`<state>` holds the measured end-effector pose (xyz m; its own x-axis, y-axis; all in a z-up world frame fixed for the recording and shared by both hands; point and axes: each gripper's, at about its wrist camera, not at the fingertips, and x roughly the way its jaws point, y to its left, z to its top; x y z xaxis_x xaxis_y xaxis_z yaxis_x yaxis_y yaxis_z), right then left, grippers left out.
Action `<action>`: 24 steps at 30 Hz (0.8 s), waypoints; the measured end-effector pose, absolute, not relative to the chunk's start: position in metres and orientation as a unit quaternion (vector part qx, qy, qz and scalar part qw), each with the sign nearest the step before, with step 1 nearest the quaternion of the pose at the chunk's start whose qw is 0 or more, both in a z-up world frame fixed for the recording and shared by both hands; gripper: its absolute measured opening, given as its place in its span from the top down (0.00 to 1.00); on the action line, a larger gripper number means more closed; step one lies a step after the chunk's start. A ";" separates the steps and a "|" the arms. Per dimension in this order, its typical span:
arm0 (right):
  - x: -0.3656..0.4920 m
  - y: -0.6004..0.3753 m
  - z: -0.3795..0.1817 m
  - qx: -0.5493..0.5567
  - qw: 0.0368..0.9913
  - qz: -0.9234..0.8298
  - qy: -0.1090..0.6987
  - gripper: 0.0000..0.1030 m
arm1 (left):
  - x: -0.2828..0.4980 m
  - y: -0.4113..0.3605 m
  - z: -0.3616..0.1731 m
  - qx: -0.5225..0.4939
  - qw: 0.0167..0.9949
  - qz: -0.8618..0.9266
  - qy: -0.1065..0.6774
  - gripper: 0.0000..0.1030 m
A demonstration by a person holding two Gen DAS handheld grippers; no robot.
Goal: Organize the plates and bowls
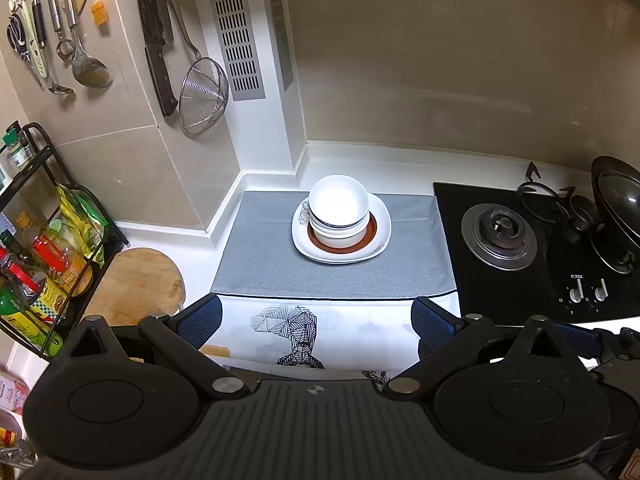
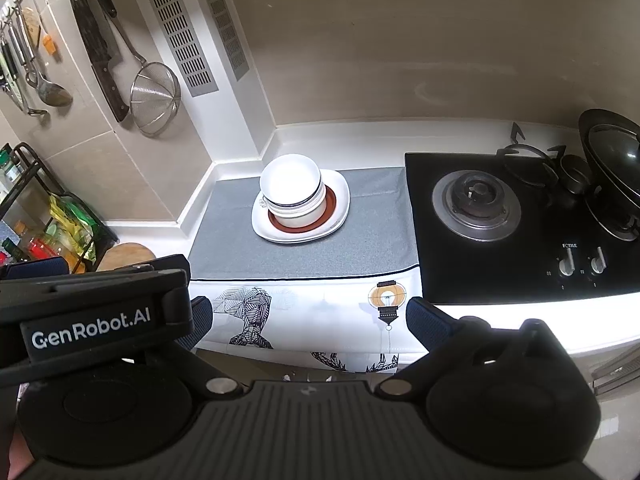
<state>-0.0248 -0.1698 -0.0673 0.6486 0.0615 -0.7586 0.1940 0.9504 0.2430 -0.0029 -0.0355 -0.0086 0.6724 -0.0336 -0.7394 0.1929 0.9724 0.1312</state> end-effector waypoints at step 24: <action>-0.050 -0.170 -0.065 0.142 0.897 -0.029 0.417 0.00 | -0.023 -0.037 -0.007 0.097 0.912 -0.049 0.397 0.02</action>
